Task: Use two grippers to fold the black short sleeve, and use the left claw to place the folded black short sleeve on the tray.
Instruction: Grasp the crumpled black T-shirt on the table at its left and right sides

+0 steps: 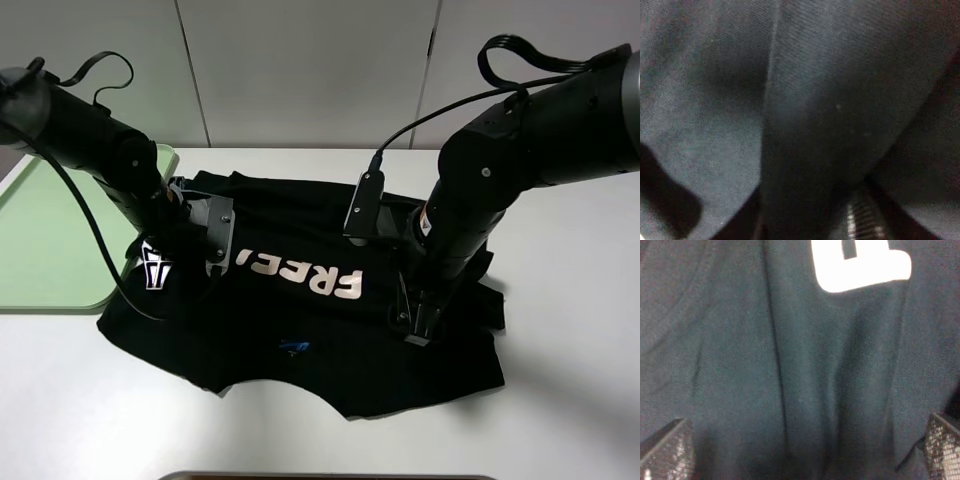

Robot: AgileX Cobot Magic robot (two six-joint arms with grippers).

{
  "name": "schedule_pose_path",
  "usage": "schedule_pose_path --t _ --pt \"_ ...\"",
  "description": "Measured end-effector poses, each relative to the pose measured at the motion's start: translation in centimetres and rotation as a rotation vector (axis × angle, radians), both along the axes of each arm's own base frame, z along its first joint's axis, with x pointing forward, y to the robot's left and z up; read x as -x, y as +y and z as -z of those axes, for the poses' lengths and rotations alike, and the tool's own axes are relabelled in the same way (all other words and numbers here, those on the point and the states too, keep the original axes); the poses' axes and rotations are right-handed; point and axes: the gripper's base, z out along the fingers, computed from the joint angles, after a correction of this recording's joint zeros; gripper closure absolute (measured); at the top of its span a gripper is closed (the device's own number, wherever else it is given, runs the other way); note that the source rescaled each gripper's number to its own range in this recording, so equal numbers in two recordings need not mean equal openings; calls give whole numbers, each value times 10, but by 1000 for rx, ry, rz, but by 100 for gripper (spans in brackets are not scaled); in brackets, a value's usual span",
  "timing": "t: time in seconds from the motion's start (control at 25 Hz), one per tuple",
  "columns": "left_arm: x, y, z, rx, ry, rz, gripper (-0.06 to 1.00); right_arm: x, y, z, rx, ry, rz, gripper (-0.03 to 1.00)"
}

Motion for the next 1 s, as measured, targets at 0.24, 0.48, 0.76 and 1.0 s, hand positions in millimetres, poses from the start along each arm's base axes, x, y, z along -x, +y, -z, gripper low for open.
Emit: schedule_pose_path --t 0.24,0.48,0.76,1.0 --pt "0 0 0 3 -6 1 81 -2 -2 0 25 -24 -13 -3" --pt "0 0 0 3 -6 1 82 -15 -21 8 39 -3 84 -3" --pt "0 0 0 5 -5 -1 82 -17 -26 25 58 34 107 -3" --pt "0 0 0 5 -5 -1 82 -17 -26 36 73 57 106 -3"
